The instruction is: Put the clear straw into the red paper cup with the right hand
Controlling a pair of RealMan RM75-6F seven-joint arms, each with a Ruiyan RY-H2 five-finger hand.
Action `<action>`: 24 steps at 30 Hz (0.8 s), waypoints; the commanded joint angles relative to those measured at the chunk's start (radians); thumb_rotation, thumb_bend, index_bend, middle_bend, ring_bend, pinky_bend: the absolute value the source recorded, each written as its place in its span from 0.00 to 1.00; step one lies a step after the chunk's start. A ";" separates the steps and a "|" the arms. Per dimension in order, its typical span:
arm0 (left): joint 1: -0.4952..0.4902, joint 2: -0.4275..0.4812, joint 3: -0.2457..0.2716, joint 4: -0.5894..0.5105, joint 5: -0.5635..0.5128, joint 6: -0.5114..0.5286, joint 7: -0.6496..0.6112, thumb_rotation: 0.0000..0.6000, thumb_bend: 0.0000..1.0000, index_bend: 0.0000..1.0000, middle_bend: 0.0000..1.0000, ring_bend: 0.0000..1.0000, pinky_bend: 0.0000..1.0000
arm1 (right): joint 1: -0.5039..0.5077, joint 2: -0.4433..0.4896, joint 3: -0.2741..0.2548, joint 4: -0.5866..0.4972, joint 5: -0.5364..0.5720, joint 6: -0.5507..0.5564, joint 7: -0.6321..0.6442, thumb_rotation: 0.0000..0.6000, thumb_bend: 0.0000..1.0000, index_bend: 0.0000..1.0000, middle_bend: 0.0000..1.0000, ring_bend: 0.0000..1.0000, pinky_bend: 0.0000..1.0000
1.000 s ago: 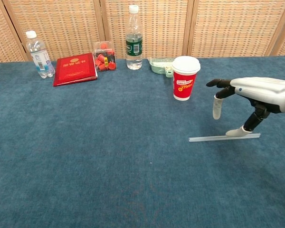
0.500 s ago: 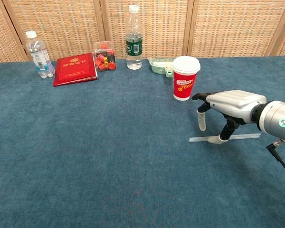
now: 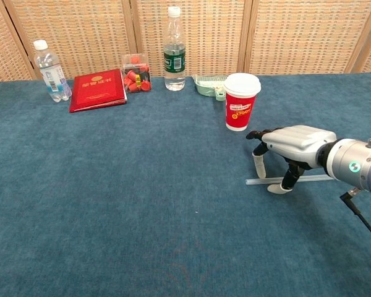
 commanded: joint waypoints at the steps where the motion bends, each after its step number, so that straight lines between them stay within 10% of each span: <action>1: 0.001 0.001 0.000 0.000 0.000 0.002 0.000 1.00 0.00 0.00 0.00 0.00 0.00 | 0.003 -0.003 -0.005 0.012 0.002 0.005 -0.008 1.00 0.36 0.51 0.04 0.00 0.00; 24: 0.007 0.003 0.003 0.008 -0.005 0.001 -0.017 1.00 0.00 0.00 0.00 0.00 0.00 | -0.018 -0.015 -0.042 0.063 -0.056 0.040 0.040 1.00 0.43 0.65 0.10 0.00 0.00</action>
